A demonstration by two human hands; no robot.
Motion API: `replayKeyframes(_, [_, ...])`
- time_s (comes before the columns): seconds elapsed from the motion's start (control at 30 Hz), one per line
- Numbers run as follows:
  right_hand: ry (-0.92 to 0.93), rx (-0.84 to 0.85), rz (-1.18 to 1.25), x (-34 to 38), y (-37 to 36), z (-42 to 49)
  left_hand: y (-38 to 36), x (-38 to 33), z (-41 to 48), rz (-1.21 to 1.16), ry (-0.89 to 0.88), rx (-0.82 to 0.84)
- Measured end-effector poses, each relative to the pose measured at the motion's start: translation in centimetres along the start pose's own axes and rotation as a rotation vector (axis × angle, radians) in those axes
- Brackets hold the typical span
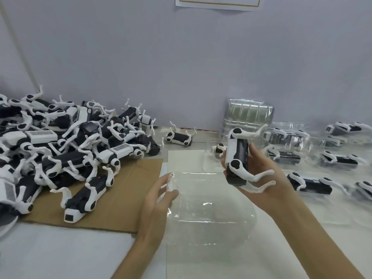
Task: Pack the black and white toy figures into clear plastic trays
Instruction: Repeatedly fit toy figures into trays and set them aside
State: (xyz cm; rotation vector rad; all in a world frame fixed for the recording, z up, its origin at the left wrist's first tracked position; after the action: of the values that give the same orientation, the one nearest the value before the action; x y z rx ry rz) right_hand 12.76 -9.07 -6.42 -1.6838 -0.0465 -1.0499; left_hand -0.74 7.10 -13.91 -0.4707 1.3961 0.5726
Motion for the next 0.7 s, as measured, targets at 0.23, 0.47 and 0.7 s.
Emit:
replayKeyframes(0.23, [0.047,-0.079,0.037,0.4,1.7,-2.5,1.3,-0.5,0.1,0.039,0.000,-0.159])
replayKeyframes(0.47, [0.384,-0.145,-0.173,2.6,2.3,-2.9,0.6,0.2,0.5,0.007,0.046,-0.077])
replayKeyframes(0.7, [0.533,-0.212,-0.565,2.3,1.7,-3.0,-0.7,0.5,0.6,0.046,0.022,-0.006])
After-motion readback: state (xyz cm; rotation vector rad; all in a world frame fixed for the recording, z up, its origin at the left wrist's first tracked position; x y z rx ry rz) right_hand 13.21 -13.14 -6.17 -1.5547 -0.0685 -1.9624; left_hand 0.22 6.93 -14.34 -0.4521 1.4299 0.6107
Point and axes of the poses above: each hand's wrist, its own z-axis towards the middle knuckle, its own y-axis out of the back of the hand, x = y × z, the point moved 6 cm from there along z, towards the middle knuckle, and after that the axes turned 7 degrees about z, right-handed, at the moved point
